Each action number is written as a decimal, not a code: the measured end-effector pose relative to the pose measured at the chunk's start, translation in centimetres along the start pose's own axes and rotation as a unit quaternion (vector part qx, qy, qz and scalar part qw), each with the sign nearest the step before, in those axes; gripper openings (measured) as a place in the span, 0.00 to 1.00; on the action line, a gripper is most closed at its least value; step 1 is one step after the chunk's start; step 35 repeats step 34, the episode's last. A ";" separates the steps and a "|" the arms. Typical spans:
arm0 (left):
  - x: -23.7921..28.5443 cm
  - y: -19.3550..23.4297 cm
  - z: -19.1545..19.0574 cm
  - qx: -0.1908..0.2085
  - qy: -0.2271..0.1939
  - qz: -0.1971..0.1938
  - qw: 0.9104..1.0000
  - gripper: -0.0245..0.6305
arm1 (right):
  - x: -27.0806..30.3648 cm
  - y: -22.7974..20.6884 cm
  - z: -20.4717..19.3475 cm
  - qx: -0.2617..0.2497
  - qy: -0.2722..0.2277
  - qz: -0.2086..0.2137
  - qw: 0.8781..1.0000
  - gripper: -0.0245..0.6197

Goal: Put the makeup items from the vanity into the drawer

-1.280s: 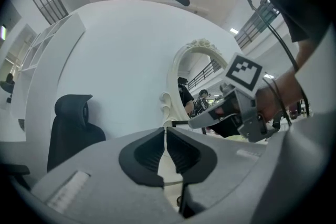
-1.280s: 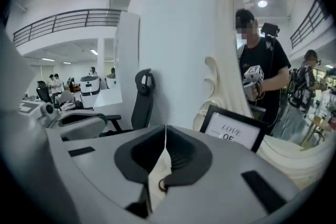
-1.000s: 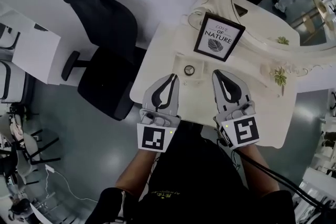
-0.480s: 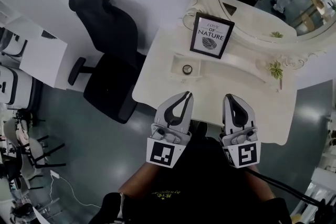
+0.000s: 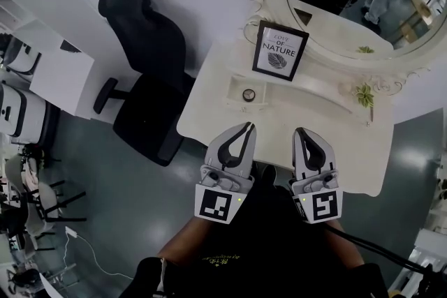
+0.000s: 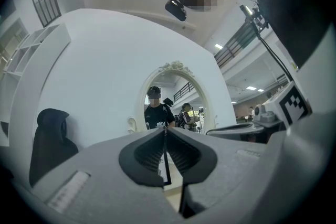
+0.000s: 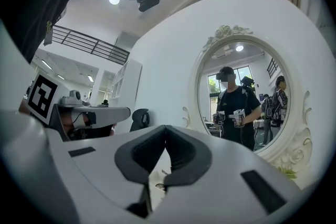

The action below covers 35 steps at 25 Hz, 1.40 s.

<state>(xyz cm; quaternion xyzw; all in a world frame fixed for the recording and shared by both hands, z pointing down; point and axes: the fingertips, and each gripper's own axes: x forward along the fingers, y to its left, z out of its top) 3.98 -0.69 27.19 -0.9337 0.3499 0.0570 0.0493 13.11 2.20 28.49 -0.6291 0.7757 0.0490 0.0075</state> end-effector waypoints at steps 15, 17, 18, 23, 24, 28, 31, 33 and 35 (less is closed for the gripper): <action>0.6 -0.4 -0.4 0.004 0.006 -0.008 1.000 0.08 | 0.2 -0.6 -0.7 0.014 0.015 -0.005 1.000 0.04; 0.8 -0.3 -0.7 0.005 0.010 -0.010 1.000 0.08 | 0.4 -0.8 -0.3 0.012 0.005 -0.004 1.000 0.04; 0.9 -0.2 -0.7 0.005 0.011 -0.010 1.000 0.08 | 0.6 -0.8 -0.1 0.010 -0.002 -0.002 1.000 0.04; 1.4 0.0 -1.0 0.001 0.013 -0.010 1.000 0.08 | 1.1 -1.0 0.3 0.005 -0.020 0.002 1.000 0.04; 1.5 0.0 -1.0 0.001 0.014 -0.010 1.000 0.08 | 1.2 -1.1 0.2 0.005 -0.017 0.003 1.000 0.04; 2.0 0.1 -1.1 0.003 0.016 -0.011 1.000 0.08 | 1.6 -1.4 -0.2 0.007 -0.003 0.003 1.000 0.04; 2.4 0.2 -1.1 0.004 0.014 -0.009 1.000 0.08 | 1.8 -1.6 -0.4 0.008 0.004 0.006 1.000 0.04; 2.7 0.2 -1.2 0.004 0.012 -0.008 1.000 0.08 | 1.9 -1.8 -0.8 0.010 0.013 0.006 1.000 0.04; 2.8 0.2 -1.3 0.004 0.012 -0.008 1.000 0.08 | 1.9 -1.9 -1.0 0.011 0.017 0.006 1.000 0.04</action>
